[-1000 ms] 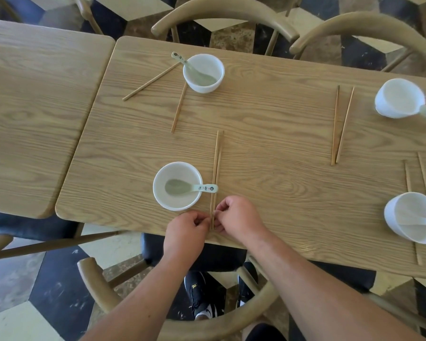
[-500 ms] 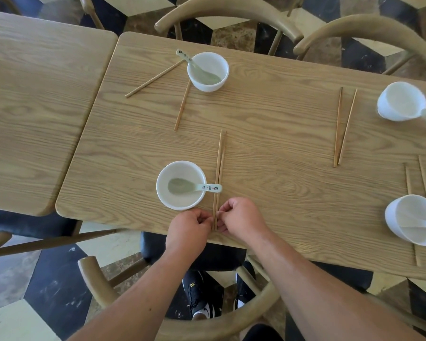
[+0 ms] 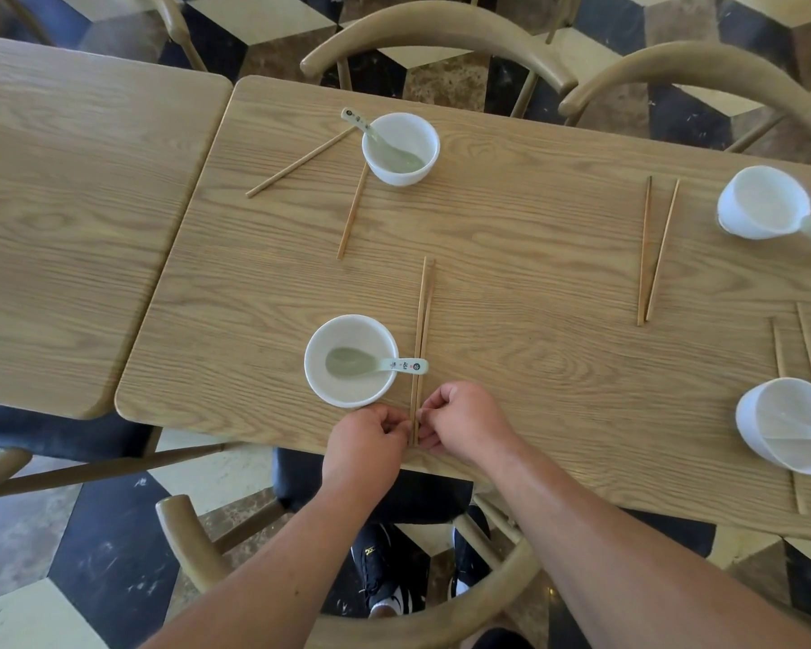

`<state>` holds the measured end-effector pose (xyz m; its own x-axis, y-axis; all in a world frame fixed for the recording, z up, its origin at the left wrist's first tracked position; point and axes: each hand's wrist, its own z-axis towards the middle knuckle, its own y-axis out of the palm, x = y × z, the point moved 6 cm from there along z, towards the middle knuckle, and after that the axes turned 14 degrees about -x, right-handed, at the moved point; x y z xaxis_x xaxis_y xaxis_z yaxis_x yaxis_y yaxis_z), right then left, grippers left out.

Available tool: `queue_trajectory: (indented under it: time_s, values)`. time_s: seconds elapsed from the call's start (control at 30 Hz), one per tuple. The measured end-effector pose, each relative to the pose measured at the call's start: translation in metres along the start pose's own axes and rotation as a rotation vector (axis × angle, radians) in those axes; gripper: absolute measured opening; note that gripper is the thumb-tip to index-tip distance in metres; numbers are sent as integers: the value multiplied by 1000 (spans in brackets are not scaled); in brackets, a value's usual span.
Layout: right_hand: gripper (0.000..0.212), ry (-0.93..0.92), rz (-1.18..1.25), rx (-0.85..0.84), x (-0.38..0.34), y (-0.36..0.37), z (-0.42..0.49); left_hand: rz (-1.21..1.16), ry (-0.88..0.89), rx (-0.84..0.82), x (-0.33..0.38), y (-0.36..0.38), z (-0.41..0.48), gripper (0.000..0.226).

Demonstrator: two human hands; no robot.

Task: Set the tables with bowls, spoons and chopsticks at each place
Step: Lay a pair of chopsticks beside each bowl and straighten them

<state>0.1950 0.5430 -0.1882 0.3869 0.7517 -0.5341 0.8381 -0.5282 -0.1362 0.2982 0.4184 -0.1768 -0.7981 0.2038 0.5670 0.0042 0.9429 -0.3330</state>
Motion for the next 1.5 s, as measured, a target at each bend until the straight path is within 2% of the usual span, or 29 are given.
queue_trajectory:
  time_s: [0.63, 0.77, 0.8, 0.93, 1.37, 1.5]
  values:
    - [15, -16, -21, 61, 1, 2, -2, 10, 9, 13, 5, 3, -5, 8]
    - [9, -30, -56, 98, 3, 2, -6, 74, 25, 42, 10, 5, -7, 2]
    - [8, -33, -67, 112, 6, 2, -7, 95, 27, 52, 11, 5, -8, 7]
    - [11, -23, -134, 161, 15, -4, -18, 165, 24, 74, 17, 7, -10, 16]
    - [16, -118, -170, 175, 19, -5, -38, 146, 9, 120, 15, 8, -11, 5]
    - [17, -117, -84, 173, 32, -7, -45, 174, 2, 152, 19, 8, -13, 6]
